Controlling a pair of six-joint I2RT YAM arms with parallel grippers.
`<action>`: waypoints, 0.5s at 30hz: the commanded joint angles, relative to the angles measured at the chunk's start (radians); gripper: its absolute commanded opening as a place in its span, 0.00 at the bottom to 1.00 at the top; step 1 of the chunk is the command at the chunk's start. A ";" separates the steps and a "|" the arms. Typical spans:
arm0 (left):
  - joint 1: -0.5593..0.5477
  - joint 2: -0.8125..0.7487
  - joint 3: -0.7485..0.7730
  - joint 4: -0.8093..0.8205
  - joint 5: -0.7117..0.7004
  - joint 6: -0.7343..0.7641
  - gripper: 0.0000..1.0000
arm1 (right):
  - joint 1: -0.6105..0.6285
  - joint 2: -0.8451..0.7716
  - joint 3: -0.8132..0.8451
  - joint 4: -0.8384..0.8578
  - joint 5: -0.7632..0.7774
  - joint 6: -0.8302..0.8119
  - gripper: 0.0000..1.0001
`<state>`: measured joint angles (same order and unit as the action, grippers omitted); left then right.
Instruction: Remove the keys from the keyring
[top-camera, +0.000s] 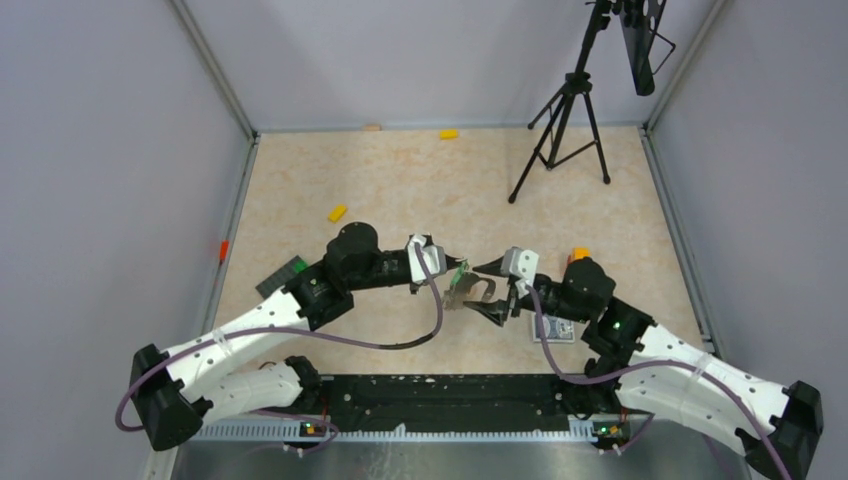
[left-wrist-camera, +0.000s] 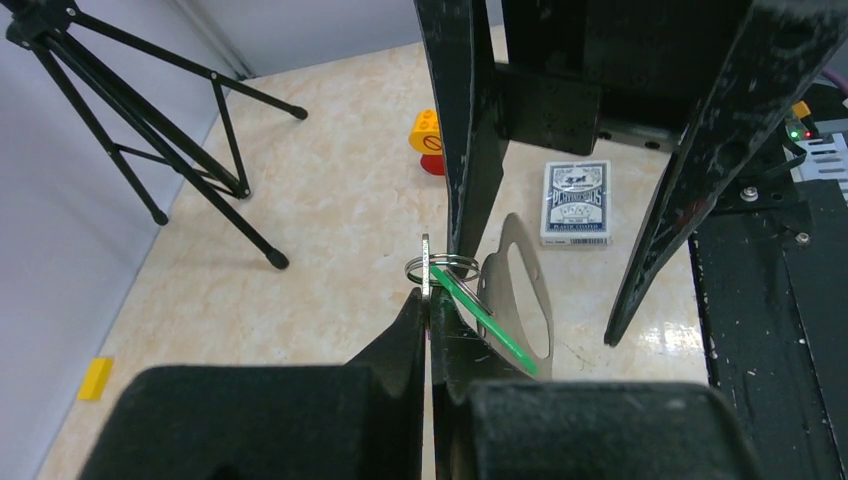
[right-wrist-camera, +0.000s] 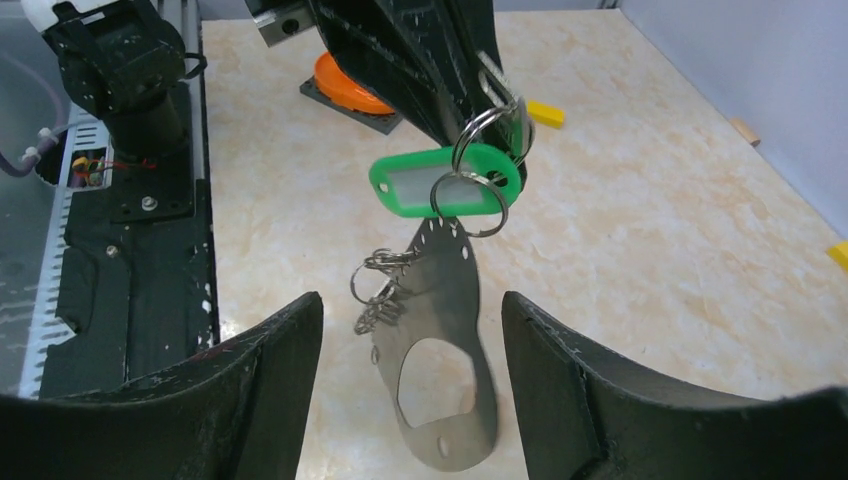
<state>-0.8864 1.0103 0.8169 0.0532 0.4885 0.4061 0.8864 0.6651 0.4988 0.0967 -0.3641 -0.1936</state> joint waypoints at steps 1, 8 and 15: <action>-0.004 -0.013 0.065 0.018 -0.026 -0.038 0.00 | 0.002 0.035 0.051 0.080 -0.026 0.003 0.65; -0.005 -0.021 0.065 0.026 -0.018 -0.047 0.00 | 0.003 0.034 -0.026 0.203 0.032 0.059 0.58; -0.005 -0.034 0.064 0.037 -0.043 -0.049 0.00 | 0.003 0.065 -0.065 0.262 0.018 0.075 0.43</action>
<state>-0.8864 1.0100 0.8387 0.0372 0.4652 0.3855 0.8864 0.7124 0.4438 0.2714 -0.3408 -0.1379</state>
